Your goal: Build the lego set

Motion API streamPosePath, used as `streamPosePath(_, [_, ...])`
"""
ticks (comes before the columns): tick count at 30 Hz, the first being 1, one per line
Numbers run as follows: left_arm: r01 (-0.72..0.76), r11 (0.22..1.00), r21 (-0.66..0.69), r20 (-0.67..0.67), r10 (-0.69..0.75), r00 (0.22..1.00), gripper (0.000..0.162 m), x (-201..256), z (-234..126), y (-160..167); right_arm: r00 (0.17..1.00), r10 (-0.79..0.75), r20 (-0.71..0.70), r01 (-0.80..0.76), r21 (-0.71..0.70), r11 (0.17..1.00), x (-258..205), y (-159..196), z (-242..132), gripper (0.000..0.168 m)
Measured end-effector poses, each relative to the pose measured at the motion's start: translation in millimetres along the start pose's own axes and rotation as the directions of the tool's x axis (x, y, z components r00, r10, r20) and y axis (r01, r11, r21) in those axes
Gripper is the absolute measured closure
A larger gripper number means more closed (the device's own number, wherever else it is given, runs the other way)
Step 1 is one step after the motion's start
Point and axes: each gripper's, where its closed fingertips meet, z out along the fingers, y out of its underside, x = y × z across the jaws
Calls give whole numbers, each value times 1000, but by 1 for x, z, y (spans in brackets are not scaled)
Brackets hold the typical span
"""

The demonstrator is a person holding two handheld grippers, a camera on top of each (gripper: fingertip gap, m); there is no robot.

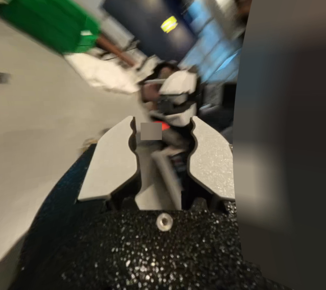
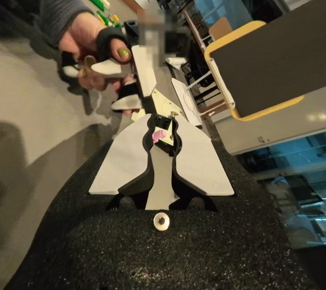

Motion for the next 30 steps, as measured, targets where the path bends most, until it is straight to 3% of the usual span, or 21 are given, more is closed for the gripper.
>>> streamPosePath(2, [-136,988,-78,166,147,975,105,-19,-11,1,998,15,57,-13,-35,999,-5,10,-1,150])
streamPosePath(5, [-272,907,-321,348,380,857,106,-45,-22,16,982,37,185,-13,-128,992,-20,34,2,150])
streamPosePath(8, [-316,774,-549,395,574,718,107,-65,-26,36,930,86,358,5,-244,970,-41,59,5,151])
streamPosePath(11, [-295,683,-668,375,652,659,108,-77,-25,54,859,155,488,19,-333,943,-55,76,8,150])
streamPosePath(18, [-281,688,-669,391,647,654,127,-86,-22,60,767,179,616,87,-377,922,-64,83,15,151])
streamPosePath(30, [-248,638,-730,374,675,635,133,-99,-22,66,696,214,685,125,-409,904,-62,82,19,151])
